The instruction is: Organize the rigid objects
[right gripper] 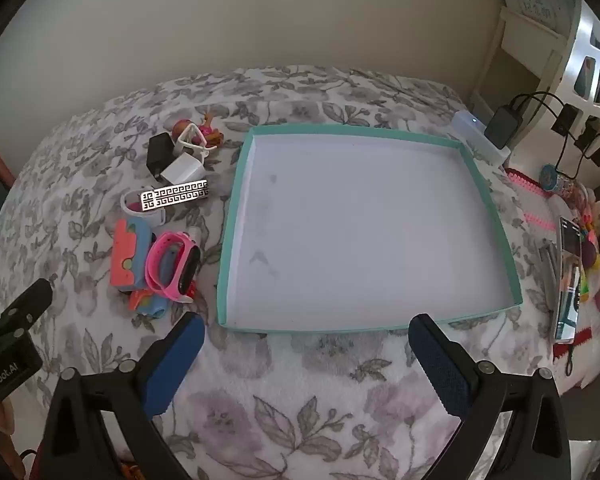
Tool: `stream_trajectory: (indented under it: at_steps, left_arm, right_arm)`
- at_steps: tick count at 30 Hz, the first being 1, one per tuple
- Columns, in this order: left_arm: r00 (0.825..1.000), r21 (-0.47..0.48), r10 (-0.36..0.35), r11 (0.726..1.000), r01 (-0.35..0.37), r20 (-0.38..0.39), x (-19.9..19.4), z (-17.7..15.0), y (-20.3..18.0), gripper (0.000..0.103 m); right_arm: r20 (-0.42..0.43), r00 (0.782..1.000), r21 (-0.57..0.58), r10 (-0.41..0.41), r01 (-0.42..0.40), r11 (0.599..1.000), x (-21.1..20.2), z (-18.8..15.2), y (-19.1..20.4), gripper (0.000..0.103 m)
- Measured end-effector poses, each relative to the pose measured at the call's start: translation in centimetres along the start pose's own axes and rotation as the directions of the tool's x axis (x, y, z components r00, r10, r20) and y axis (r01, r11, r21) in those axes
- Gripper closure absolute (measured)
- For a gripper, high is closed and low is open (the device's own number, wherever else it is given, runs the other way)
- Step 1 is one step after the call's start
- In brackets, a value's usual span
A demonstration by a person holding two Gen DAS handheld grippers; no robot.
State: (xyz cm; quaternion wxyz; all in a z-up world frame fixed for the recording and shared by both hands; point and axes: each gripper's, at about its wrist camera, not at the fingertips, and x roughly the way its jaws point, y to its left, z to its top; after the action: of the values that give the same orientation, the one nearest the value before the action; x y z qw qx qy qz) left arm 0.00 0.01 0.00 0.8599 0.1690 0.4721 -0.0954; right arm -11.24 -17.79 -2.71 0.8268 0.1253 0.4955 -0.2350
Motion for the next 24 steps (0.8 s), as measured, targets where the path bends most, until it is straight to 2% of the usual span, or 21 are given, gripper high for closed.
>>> stream_trajectory:
  at_steps: [24]
  left_arm:
    - [1.0,0.006,0.013,1.0,-0.013,-0.007,0.41,-0.43,0.55,0.0]
  right_arm:
    - [-0.001,1.0,-0.004,-0.006,0.006,1.0,0.06,-0.03,0.14,0.0]
